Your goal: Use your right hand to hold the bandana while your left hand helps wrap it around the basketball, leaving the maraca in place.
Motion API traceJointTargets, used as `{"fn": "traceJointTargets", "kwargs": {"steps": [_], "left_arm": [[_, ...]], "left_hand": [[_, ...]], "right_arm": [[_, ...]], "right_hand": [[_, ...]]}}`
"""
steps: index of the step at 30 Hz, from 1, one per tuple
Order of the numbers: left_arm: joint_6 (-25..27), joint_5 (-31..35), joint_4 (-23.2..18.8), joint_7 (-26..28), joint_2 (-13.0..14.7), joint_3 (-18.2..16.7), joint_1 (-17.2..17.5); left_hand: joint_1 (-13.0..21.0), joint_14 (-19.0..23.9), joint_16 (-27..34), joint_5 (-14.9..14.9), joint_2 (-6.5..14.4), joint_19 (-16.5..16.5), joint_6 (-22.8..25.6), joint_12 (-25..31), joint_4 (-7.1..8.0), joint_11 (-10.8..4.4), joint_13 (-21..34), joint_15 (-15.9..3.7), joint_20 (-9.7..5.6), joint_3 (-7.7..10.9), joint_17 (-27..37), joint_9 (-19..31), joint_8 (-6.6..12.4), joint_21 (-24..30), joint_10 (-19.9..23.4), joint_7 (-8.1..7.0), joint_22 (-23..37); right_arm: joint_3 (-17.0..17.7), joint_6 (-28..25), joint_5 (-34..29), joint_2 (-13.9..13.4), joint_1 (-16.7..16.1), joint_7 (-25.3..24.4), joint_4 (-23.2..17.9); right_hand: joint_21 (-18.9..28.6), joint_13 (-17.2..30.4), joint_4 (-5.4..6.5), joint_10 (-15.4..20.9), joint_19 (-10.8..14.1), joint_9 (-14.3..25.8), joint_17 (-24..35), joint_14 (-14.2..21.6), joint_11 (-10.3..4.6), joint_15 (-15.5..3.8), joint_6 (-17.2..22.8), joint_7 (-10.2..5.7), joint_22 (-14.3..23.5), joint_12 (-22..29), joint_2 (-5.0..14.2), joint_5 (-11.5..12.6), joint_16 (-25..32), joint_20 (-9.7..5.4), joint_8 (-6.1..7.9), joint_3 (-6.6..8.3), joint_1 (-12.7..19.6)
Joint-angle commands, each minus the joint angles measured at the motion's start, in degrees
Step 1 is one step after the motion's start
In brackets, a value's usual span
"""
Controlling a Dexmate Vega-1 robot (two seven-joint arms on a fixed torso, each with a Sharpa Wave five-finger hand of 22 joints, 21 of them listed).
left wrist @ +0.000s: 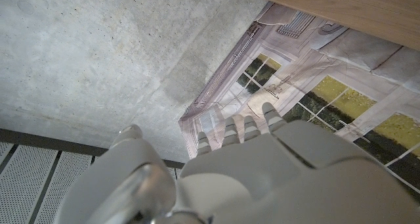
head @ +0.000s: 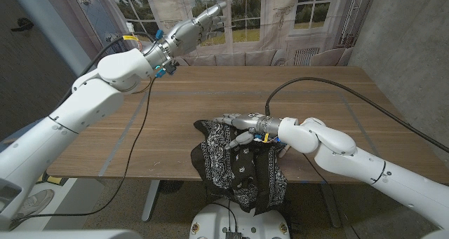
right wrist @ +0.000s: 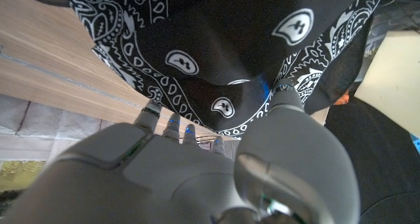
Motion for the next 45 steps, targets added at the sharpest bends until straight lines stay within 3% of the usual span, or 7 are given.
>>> {"fn": "traceJointTargets", "kwargs": {"steps": [1, 4, 12, 21, 25, 32, 45], "left_arm": [[-0.49, 0.17, 1.63, -1.32, -0.85, 1.74, -2.18], [-0.59, 0.06, 1.88, -1.75, -0.96, 1.95, -2.54], [-0.72, -0.18, 2.95, -2.93, -1.23, 2.60, -3.49], [-0.88, 0.13, 3.89, -3.86, -1.19, 3.11, -4.22], [-1.33, 0.01, 4.53, -3.92, -1.31, 3.00, -4.03], [-2.29, -0.53, 5.89, -4.84, -1.71, 3.11, -4.05], [-3.88, -1.10, 8.26, -6.11, -2.16, 3.13, -4.01]], "left_hand": [[-0.48, 0.25, 0.53, 0.35, 0.05, 0.58, -0.09, 0.29, 0.09, 0.12, -0.04, 0.03, 0.14, -0.06, 0.00, 0.22, 0.08, 0.24, -0.35, -0.14, 0.01], [-0.57, 0.24, 0.54, 0.38, 0.04, 0.67, -0.12, 0.39, 0.09, 0.12, -0.06, 0.04, 0.15, -0.12, 0.00, 0.23, 0.13, 0.26, -0.22, -0.15, 0.01], [-0.73, 0.11, 0.51, 0.42, 0.04, 0.79, -0.11, 0.34, 0.11, 0.25, -0.09, 0.02, 0.16, -0.22, -0.01, 0.25, 0.23, 0.26, -0.52, -0.15, 0.02], [-0.89, -0.11, 0.45, 0.47, 0.04, 0.85, -0.21, 0.32, 0.13, 0.30, -0.12, -0.04, 0.17, -0.32, -0.01, 0.26, 0.26, 0.25, -0.75, -0.16, 0.02], [-1.00, -0.27, 0.41, 0.50, 0.05, 0.86, -0.32, 0.29, 0.15, 0.26, -0.14, 0.01, 0.17, -0.38, -0.01, 0.27, 0.27, 0.23, -0.97, -0.17, 0.02], [-1.18, -0.48, 0.37, 0.56, 0.07, 0.87, -0.46, 0.33, 0.17, 0.12, -0.17, 0.05, 0.18, -0.48, -0.02, 0.28, 0.29, 0.18, -1.09, -0.17, 0.02], [-1.39, -0.75, 0.33, 0.63, 0.13, 0.84, -0.66, 0.28, 0.19, 0.35, -0.20, 0.22, 0.18, -0.60, -0.02, 0.29, 0.32, 0.09, -1.54, -0.18, 0.02]], "right_arm": [[-3.53, -1.68, -12.28, 3.54, 2.11, 6.38, 2.08], [-3.83, -2.25, -14.46, 4.24, 2.09, 6.61, 2.77], [-3.81, -3.20, -19.17, 5.49, 0.78, 3.64, 3.94], [-3.02, -3.21, -21.55, 6.93, -0.69, -1.82, 5.87], [-2.12, -1.55, -20.01, 7.34, -1.08, -6.55, 7.51], [1.73, 3.08, -9.40, 9.36, -1.92, -17.51, 12.55], [3.89, 9.47, 5.55, 14.20, 0.28, -28.53, 21.45]], "right_hand": [[1.04, -0.10, -0.44, -1.45, 2.11, 0.26, -0.29, 1.98, -0.14, -0.87, -2.02, -0.35, 0.34, 0.66, 0.28, 0.60, 1.07, 0.10, 0.62, -0.01, 1.28], [2.22, -0.31, -0.42, -0.30, 5.26, 0.45, -0.74, 4.34, -0.75, -2.19, -0.60, -0.36, 0.63, 1.41, 0.74, 0.94, 1.97, 0.07, 1.35, 0.10, 2.08], [9.72, -1.33, -0.71, 10.96, 24.29, 1.32, -0.40, 18.89, -4.48, -10.16, 9.26, -0.42, 1.41, 5.22, 2.70, 2.27, 7.45, -0.50, 4.01, 0.39, 7.04], [17.20, -0.46, -1.88, 24.65, 33.36, 3.32, 4.64, 33.59, -7.36, -16.51, 21.99, -0.38, 4.24, 11.31, 6.51, 2.36, 15.34, -7.66, 9.14, 2.24, 16.75], [24.83, 0.19, -1.98, 32.09, 41.84, 4.34, 6.76, 42.14, -7.07, -17.09, 30.68, -0.25, 7.23, 14.78, 7.89, 0.72, 18.44, -10.94, 13.22, 3.80, 21.39], [31.93, 0.09, -1.80, 43.44, 46.99, 4.09, 8.53, 54.70, -6.38, -18.18, 42.40, 4.08, 7.65, 18.94, 10.20, -2.81, 20.50, -14.07, 18.66, 8.40, 27.69], [39.24, 0.62, -0.99, 50.02, 52.93, 4.01, 11.84, 63.72, -4.46, -19.27, 48.23, 6.80, 7.20, 21.41, 10.45, -6.50, 22.08, -19.32, 22.27, 12.30, 30.47]]}}
